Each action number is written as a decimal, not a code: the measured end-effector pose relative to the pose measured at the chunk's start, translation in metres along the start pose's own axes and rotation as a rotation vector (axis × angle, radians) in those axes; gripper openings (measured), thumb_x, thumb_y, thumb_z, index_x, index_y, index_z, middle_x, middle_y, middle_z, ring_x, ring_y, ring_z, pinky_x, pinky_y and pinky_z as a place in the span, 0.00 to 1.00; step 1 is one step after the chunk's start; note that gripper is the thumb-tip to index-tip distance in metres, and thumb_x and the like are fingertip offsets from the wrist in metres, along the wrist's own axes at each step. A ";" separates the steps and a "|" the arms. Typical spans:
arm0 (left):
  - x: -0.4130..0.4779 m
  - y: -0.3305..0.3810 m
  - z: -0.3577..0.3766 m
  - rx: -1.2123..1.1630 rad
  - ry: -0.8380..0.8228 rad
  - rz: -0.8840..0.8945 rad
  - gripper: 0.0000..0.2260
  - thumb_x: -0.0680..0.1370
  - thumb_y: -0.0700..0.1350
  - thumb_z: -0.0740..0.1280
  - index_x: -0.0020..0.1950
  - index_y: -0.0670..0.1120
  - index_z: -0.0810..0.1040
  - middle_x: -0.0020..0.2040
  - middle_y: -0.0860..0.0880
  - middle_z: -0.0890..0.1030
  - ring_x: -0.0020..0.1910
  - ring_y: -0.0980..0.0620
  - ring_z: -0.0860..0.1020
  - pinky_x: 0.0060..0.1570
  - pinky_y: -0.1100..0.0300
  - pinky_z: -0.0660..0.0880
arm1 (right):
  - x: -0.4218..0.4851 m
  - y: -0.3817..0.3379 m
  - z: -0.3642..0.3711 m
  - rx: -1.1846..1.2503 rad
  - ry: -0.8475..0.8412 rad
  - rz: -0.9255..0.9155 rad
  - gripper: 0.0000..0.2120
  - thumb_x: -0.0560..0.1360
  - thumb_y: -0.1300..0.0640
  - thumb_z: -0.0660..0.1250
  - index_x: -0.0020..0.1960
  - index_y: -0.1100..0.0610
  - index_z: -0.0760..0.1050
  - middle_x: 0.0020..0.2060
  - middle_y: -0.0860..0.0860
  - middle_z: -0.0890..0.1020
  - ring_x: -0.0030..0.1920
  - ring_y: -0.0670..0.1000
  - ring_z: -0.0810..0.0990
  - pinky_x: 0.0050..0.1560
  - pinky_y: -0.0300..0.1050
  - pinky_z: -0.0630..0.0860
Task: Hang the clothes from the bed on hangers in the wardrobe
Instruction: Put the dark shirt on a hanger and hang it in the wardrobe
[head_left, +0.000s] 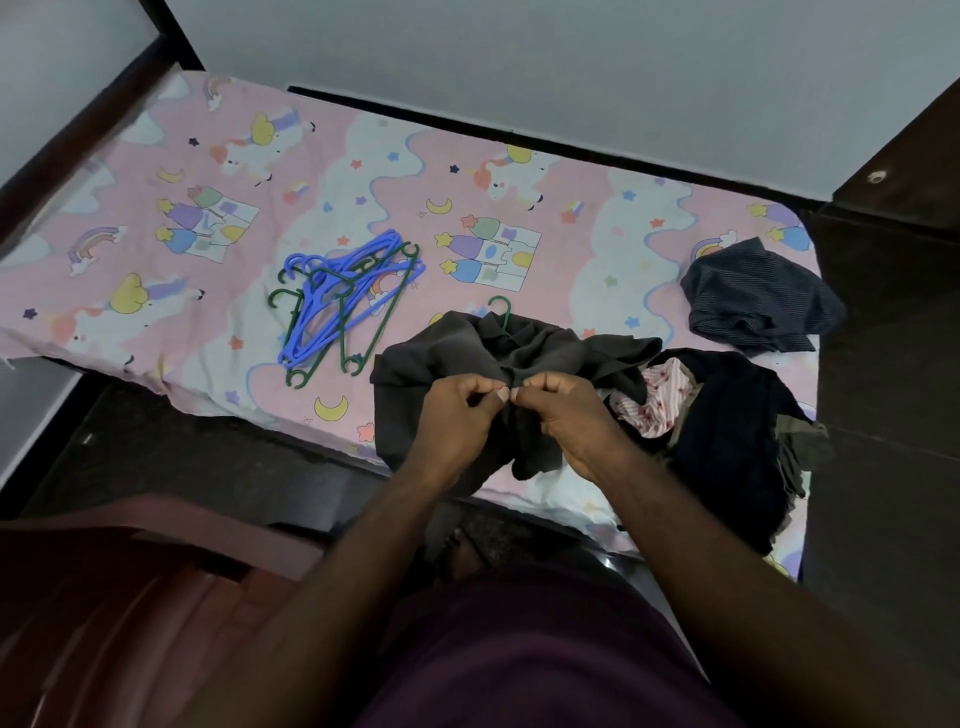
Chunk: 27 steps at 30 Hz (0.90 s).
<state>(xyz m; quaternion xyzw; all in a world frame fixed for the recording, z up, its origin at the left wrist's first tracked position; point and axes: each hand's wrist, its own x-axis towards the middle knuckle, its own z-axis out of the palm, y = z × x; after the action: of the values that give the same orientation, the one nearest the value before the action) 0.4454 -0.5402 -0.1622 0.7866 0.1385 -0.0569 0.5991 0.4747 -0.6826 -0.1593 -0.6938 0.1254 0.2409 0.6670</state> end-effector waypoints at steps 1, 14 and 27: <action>0.000 -0.001 -0.001 -0.016 0.020 -0.027 0.04 0.78 0.40 0.69 0.47 0.45 0.84 0.41 0.51 0.85 0.41 0.56 0.82 0.46 0.62 0.78 | 0.001 0.001 0.002 -0.016 0.010 -0.027 0.12 0.76 0.66 0.68 0.34 0.59 0.76 0.25 0.49 0.76 0.27 0.43 0.73 0.30 0.36 0.71; 0.006 -0.005 0.004 -0.081 -0.028 -0.182 0.07 0.78 0.38 0.68 0.41 0.42 0.83 0.37 0.40 0.82 0.34 0.51 0.76 0.36 0.58 0.75 | 0.007 -0.002 -0.003 -0.500 -0.004 -0.247 0.06 0.74 0.63 0.69 0.38 0.61 0.80 0.26 0.45 0.78 0.26 0.40 0.72 0.30 0.33 0.67; 0.014 -0.007 0.022 -0.297 -0.217 -0.401 0.05 0.78 0.35 0.67 0.44 0.35 0.81 0.43 0.38 0.80 0.42 0.47 0.77 0.41 0.60 0.76 | 0.010 0.007 -0.016 -0.891 0.065 -0.193 0.06 0.71 0.59 0.71 0.36 0.60 0.80 0.29 0.50 0.80 0.32 0.49 0.77 0.36 0.44 0.73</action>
<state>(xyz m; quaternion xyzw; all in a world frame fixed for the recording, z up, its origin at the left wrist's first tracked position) 0.4583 -0.5578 -0.1782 0.6362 0.2335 -0.2376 0.6959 0.4822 -0.6976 -0.1701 -0.9288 -0.0346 0.1863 0.3186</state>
